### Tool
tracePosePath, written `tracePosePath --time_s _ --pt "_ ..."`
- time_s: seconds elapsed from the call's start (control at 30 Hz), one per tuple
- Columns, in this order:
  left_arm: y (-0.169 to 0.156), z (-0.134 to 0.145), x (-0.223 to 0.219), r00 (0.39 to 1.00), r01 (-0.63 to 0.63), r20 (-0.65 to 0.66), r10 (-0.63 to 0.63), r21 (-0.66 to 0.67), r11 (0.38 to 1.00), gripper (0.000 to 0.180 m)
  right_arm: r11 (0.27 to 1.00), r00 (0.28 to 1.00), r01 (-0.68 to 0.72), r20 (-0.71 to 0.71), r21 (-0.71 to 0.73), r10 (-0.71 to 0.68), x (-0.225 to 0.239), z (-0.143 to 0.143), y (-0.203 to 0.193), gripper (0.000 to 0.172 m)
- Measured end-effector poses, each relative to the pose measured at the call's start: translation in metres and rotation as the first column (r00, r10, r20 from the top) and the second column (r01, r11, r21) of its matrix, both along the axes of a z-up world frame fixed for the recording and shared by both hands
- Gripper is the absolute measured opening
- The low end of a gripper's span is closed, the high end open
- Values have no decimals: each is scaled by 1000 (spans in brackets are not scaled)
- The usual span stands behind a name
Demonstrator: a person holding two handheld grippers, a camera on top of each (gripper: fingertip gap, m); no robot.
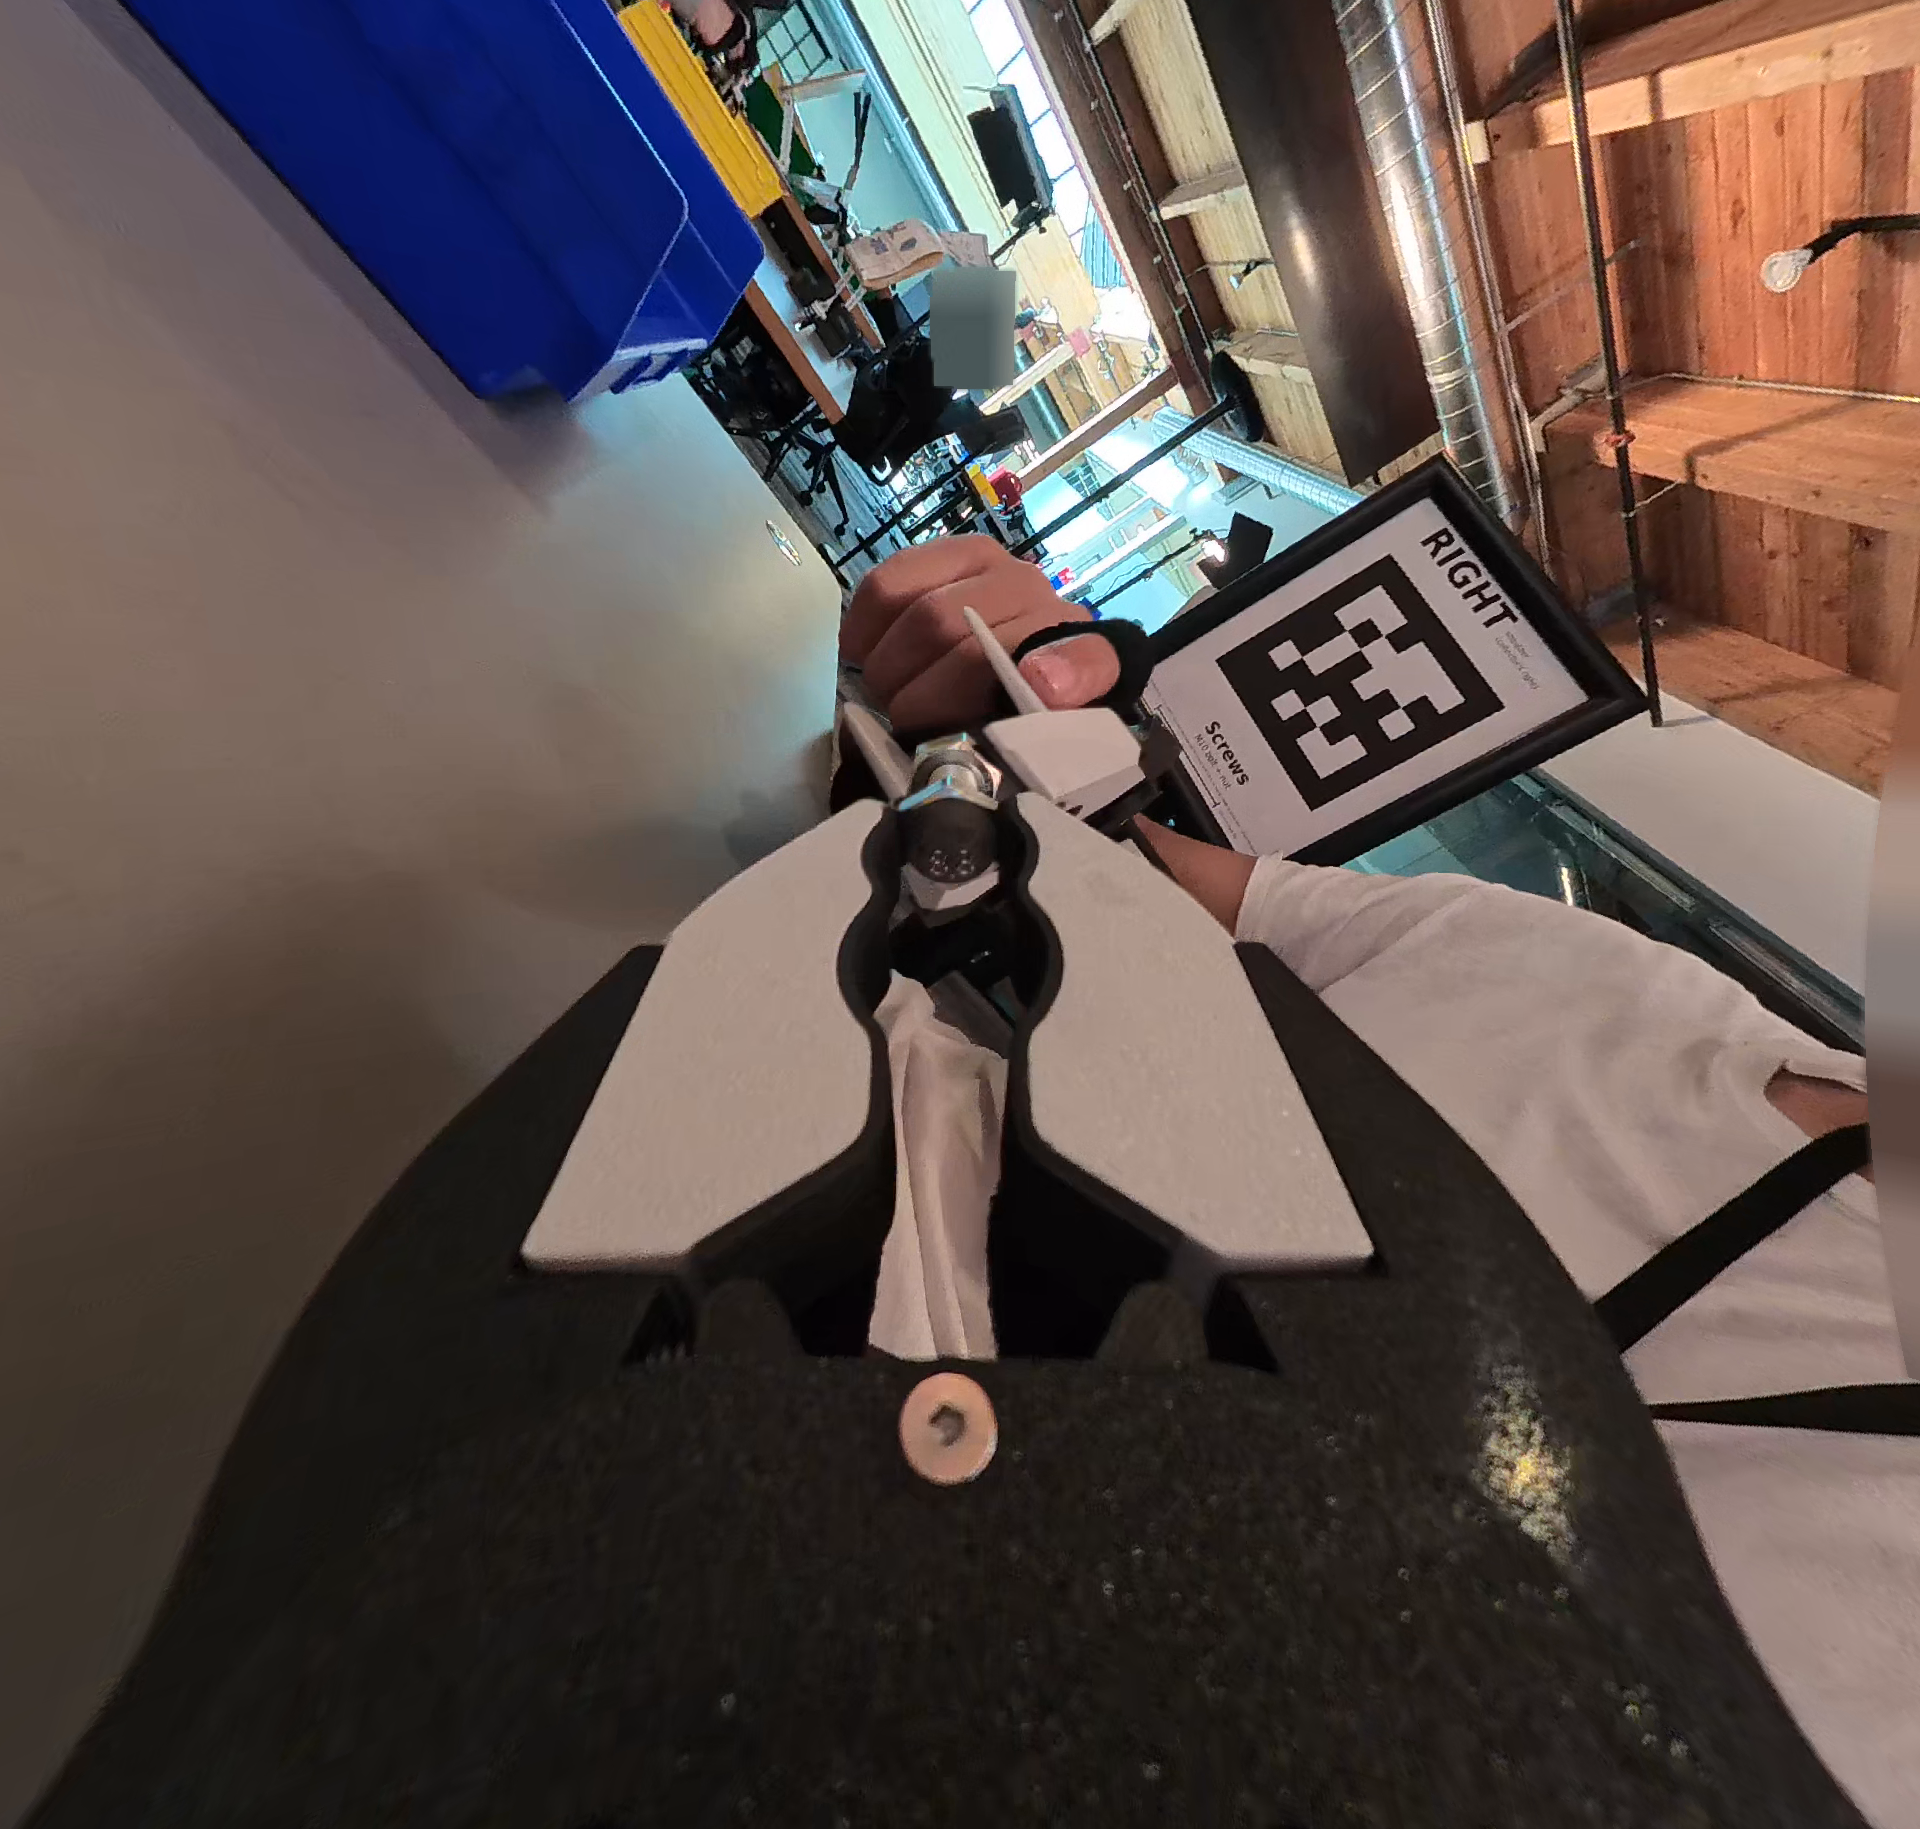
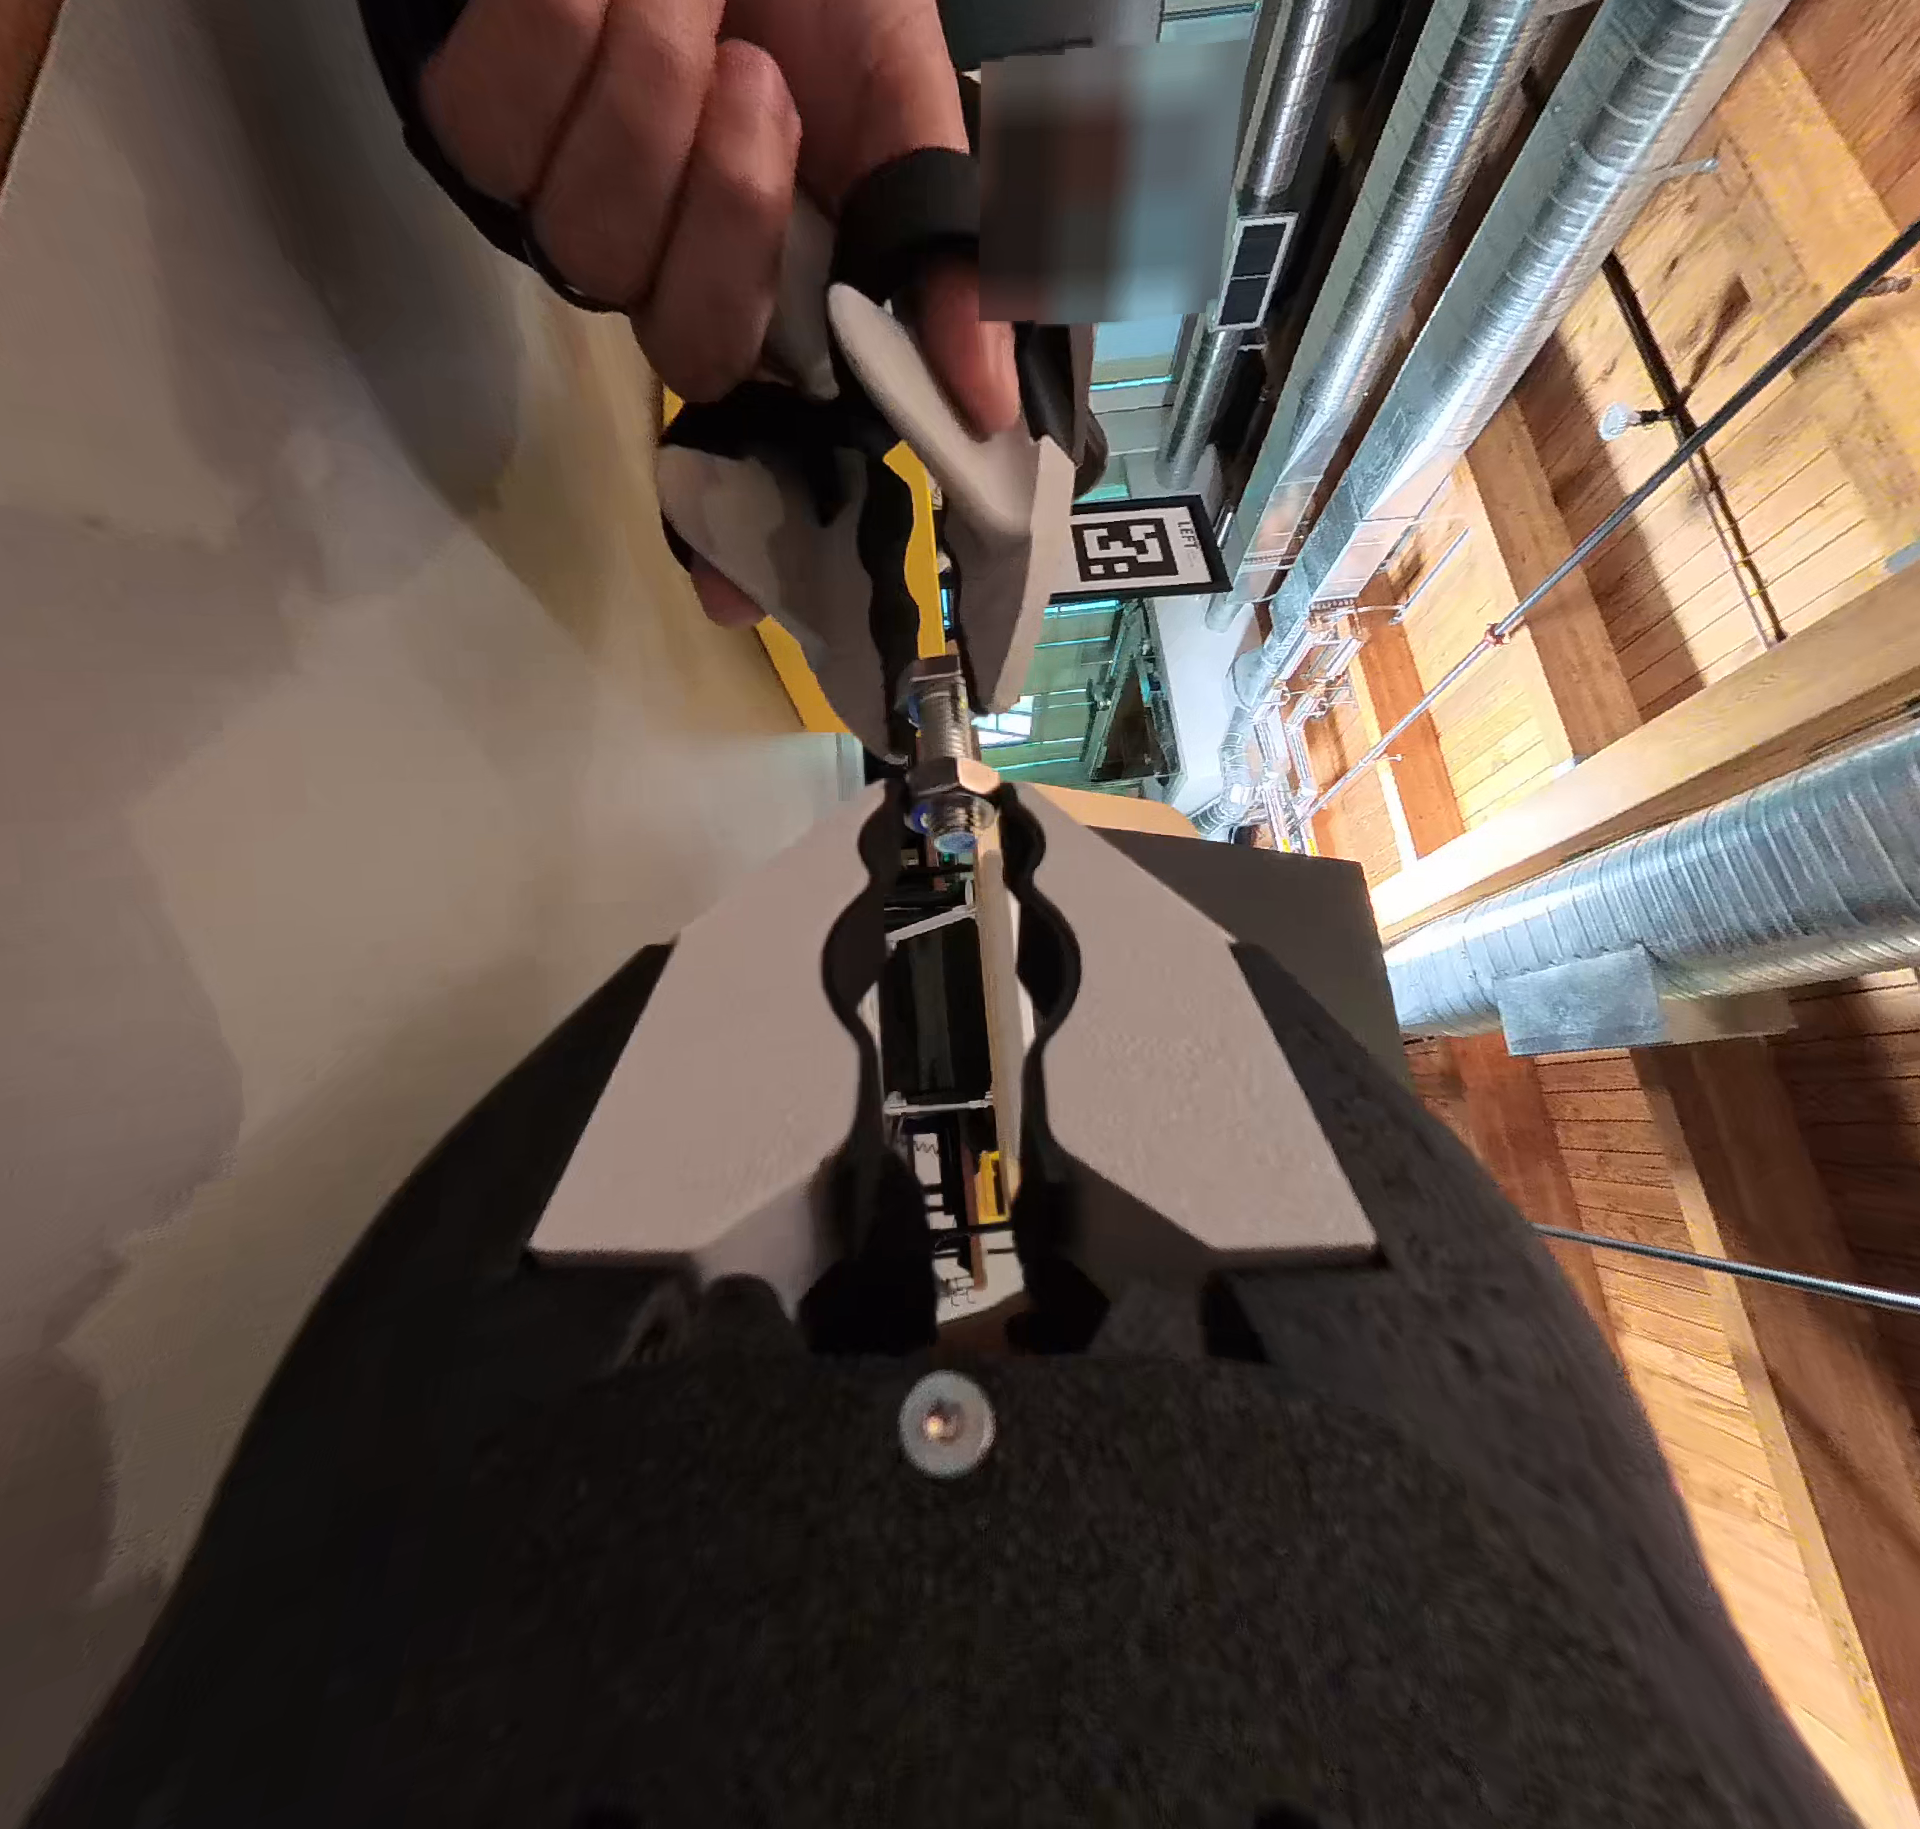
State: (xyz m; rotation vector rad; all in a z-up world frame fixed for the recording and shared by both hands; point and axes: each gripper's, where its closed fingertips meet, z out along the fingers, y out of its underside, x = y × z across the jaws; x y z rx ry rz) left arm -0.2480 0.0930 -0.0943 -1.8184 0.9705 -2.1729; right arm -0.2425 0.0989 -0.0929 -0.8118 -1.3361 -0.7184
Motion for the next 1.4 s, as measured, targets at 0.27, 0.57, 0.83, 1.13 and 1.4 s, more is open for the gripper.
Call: tracePosePath --time_s 0.27,0.57,0.83,1.13,1.4 --pt "0 -6 1 999 -15 -46 22 158 987 17 818 938 -162 -344 -552 -47 0 -9 1 17" --pt "4 0 -1 998 -59 -15 67 300 952 17 -203 486 -849 -573 -488 -660 -10 -10 -4 17" --pt "2 12 2 996 -91 39 83 318 944 17 -327 377 -926 -510 -190 -773 -11 2 -8 31" --pt "35 15 -2 958 -286 32 284 69 956 17 631 713 -252 -582 -734 -392 17 -6 29 55" --pt "24 22 5 967 -233 52 251 -227 945 17 990 989 139 -52 -5 -139 -7 5 -4 40"
